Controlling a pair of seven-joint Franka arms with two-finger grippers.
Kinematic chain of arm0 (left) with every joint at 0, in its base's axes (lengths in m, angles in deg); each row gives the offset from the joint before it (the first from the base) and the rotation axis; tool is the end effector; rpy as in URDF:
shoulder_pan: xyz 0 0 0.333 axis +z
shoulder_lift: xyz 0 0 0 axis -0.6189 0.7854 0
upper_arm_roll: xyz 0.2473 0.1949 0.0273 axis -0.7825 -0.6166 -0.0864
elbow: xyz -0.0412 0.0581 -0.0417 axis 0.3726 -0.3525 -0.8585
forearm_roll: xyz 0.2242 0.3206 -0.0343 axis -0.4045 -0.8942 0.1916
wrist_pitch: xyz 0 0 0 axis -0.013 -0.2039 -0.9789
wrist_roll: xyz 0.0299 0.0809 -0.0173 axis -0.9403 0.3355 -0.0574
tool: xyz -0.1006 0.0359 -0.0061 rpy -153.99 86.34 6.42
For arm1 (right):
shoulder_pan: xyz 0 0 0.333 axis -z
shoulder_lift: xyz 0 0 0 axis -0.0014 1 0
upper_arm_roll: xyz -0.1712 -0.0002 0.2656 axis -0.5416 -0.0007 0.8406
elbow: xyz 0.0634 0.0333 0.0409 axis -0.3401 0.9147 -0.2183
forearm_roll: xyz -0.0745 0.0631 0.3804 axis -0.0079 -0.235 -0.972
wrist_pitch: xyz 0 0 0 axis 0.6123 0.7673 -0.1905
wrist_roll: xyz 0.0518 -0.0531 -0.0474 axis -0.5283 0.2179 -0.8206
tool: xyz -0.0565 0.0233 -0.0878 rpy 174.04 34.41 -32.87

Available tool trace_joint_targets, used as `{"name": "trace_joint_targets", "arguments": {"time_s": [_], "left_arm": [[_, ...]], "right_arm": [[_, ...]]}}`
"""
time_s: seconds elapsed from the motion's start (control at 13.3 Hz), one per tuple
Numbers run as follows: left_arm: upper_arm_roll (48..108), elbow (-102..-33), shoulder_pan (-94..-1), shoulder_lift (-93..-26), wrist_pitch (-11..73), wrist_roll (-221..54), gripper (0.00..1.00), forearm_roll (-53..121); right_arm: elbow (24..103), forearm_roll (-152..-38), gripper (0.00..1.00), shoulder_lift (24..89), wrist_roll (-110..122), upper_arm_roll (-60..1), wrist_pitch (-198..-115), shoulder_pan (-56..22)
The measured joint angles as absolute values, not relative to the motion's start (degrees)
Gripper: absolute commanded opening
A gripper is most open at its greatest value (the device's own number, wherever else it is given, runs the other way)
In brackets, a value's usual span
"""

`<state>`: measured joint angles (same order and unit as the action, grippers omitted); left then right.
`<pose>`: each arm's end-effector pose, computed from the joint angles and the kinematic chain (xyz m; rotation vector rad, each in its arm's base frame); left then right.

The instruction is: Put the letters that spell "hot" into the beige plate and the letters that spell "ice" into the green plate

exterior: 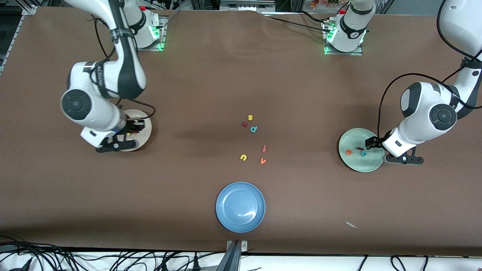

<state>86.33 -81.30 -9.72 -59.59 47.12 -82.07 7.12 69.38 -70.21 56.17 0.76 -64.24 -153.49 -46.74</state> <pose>0.6080 0.0340 0.2627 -3.1133 0.0992 0.0419 0.6004 0.1097 0.3414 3.0509 0.3102 -0.2745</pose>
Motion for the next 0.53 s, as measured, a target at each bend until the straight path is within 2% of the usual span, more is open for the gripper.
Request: {"name": "trace_joint_targets", "arguments": {"time_s": [0.3, 0.53], "left_arm": [[86.9, -80.52, -9.72, -60.28, 43.68, -82.07, 1.0, 7.34], [88.52, -76.38, -9.74, -62.69, 32.72, -82.11, 1.0, 10.35]], "right_arm": [[74.9, -75.45, 0.13, 57.73, -7.74, -65.13, -155.31, -41.94], [79.45, -78.37, 0.14, 62.98, -8.32, -63.19, -163.02, -41.62]]}}
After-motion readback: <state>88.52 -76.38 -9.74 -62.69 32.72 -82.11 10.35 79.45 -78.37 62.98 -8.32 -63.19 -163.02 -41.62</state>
